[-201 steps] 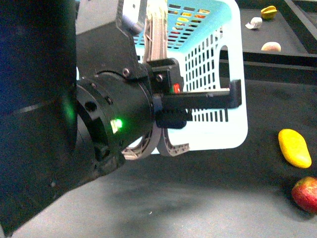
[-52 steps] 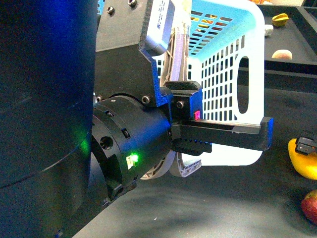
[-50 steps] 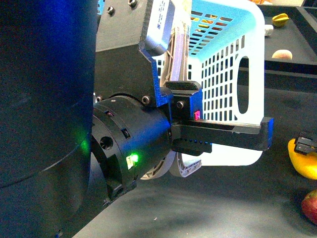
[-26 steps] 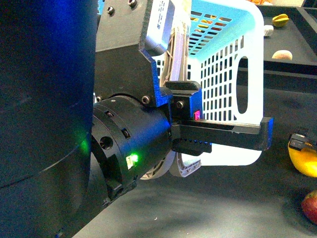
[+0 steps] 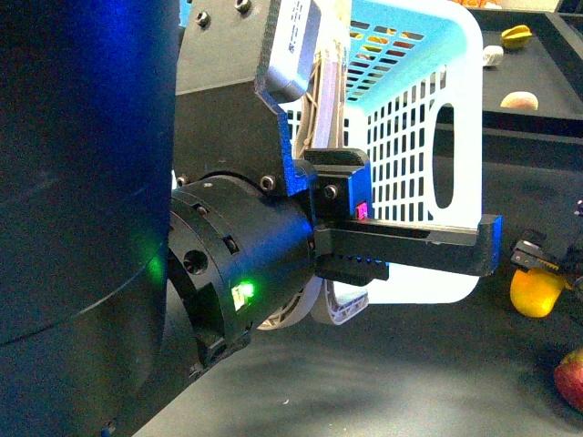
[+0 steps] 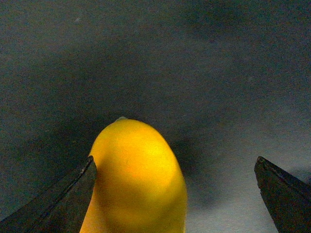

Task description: Pick mango with right arm and hold basket with left

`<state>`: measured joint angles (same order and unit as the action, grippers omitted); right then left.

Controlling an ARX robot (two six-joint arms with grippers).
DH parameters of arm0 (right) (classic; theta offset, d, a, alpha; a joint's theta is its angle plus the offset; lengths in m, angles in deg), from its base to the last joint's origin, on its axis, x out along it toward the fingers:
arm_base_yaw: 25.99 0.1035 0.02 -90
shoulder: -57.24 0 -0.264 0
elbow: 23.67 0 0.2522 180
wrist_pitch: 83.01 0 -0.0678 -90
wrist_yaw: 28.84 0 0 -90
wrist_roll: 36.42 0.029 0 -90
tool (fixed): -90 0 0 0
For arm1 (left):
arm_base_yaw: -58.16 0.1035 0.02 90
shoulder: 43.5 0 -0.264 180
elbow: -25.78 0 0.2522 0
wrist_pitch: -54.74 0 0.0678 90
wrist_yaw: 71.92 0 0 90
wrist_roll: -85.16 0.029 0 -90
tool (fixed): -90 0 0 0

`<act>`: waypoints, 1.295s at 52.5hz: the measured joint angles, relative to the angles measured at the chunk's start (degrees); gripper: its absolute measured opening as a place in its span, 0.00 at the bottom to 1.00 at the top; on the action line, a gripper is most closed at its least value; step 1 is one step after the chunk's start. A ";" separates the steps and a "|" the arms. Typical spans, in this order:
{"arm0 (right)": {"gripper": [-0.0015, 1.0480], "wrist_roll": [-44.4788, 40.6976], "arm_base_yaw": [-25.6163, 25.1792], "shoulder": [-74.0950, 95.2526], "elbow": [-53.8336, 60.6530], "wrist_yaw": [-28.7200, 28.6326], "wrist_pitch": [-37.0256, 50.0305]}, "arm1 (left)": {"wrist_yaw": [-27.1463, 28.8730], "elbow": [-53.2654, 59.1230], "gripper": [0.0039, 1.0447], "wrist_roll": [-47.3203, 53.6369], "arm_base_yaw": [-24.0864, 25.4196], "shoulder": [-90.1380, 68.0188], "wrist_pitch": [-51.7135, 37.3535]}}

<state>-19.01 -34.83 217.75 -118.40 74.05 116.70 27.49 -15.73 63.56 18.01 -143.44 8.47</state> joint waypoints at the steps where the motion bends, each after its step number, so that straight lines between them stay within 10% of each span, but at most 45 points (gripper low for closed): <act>1: 0.92 0.15 0.04 0.00 0.20 -0.42 0.37 | 0.00 0.00 0.05 0.00 0.00 0.00 0.00; 55: 0.92 -0.31 1.38 2.14 -0.22 -3.80 -2.16 | -0.13 0.00 0.05 0.00 0.00 0.00 0.00; 68: 0.65 -0.44 1.16 2.27 -0.24 -3.65 -2.21 | -0.13 0.00 0.05 0.00 0.00 0.00 0.00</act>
<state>-19.45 -33.67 220.02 -118.65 70.40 114.49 27.36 -15.73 63.56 18.01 -143.44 8.47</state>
